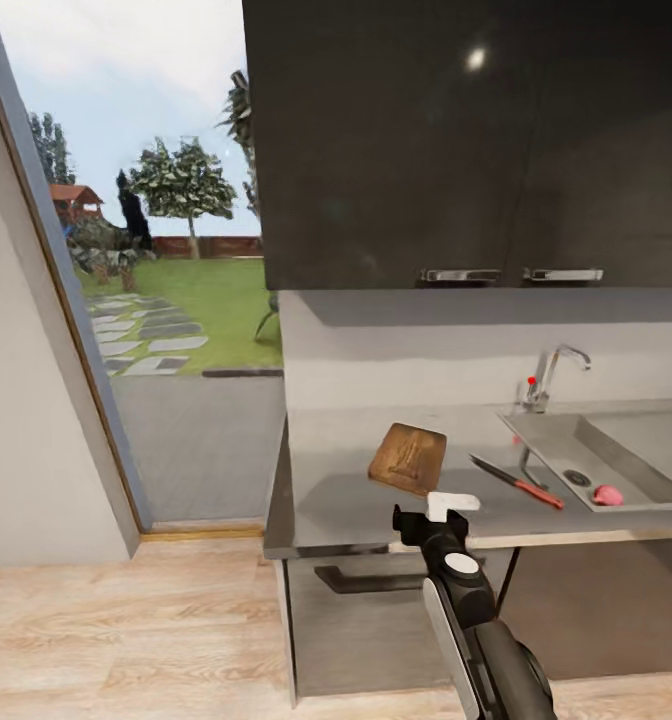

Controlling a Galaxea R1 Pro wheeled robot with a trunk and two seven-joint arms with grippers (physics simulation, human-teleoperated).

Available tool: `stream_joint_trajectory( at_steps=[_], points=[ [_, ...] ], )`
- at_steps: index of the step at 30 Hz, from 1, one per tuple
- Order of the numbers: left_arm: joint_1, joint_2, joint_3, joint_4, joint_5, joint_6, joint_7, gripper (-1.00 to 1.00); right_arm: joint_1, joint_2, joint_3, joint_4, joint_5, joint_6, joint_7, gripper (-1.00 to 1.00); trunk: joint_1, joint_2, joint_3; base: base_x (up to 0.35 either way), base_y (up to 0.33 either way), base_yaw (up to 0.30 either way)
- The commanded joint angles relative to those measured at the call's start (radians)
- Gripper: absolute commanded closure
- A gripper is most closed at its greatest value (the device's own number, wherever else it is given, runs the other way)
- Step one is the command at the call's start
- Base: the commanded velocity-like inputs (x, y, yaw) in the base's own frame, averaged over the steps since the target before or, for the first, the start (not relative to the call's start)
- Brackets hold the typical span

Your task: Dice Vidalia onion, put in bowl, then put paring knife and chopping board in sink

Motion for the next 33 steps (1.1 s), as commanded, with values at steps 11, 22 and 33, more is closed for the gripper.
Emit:
stream_joint_trajectory(
  at_steps=[11, 22, 33],
  points=[
    [0.000, 0.000, 0.000, 0.003, 0.000, 0.000, 0.000, -1.00, 0.000, 0.000, 0.001, -0.030, 0.000, 0.004, -0.061, -1.00, 0.001, 0.000, 0.003, 0.235, 0.214, -0.043],
    [0.000, 0.000, 0.002, 0.010, 0.000, 0.000, 0.000, -1.00, 0.000, 0.000, -0.001, -0.031, 0.000, 0.002, -0.064, -1.00, 0.001, 0.000, 0.015, 0.212, 0.230, -0.197],
    [0.000, 0.000, 0.002, 0.031, -0.003, 0.000, 0.000, -1.00, 0.000, 0.000, -0.002, -0.031, 0.000, 0.004, -0.083, -1.00, 0.001, 0.000, 0.027, 0.106, 0.268, -0.204]
  ],
)
